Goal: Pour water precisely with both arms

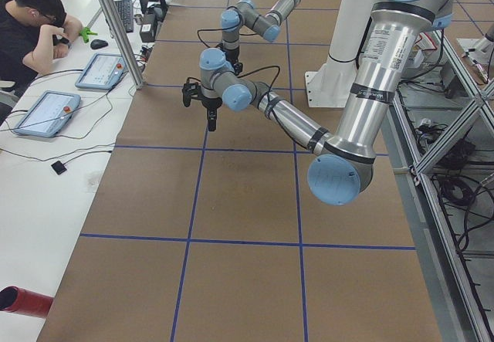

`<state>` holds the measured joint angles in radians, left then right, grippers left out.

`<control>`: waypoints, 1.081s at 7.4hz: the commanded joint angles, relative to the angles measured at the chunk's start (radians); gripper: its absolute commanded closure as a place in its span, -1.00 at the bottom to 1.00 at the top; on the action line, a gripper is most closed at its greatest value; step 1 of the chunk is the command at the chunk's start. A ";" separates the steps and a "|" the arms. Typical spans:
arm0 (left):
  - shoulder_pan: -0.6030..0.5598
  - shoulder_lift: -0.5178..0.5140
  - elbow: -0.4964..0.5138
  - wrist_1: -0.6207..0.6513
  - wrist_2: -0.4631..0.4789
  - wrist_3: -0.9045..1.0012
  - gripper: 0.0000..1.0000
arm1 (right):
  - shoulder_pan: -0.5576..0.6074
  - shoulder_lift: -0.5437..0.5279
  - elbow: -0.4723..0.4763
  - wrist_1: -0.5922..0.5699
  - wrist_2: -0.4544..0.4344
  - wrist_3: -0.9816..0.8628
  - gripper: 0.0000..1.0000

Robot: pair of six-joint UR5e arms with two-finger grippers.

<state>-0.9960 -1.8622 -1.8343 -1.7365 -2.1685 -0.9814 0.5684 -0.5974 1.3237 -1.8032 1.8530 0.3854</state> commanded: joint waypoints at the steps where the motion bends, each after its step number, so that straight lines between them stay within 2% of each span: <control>1: -0.001 0.000 -0.002 0.000 -0.001 0.000 -1.00 | -0.001 0.049 -0.020 -0.162 -0.033 -0.054 1.00; 3: 0.000 0.000 -0.002 0.000 -0.001 0.000 -1.00 | -0.002 0.108 -0.047 -0.278 -0.049 -0.085 1.00; 4: 0.000 0.000 0.000 0.000 -0.001 0.000 -1.00 | -0.007 0.138 -0.096 -0.283 -0.052 -0.085 1.00; 8: 0.000 0.000 0.003 0.000 0.001 0.000 -1.00 | -0.018 0.134 -0.094 -0.285 -0.080 -0.085 1.00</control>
<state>-0.9956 -1.8623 -1.8321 -1.7365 -2.1677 -0.9817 0.5516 -0.4584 1.2253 -2.0878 1.7754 0.3007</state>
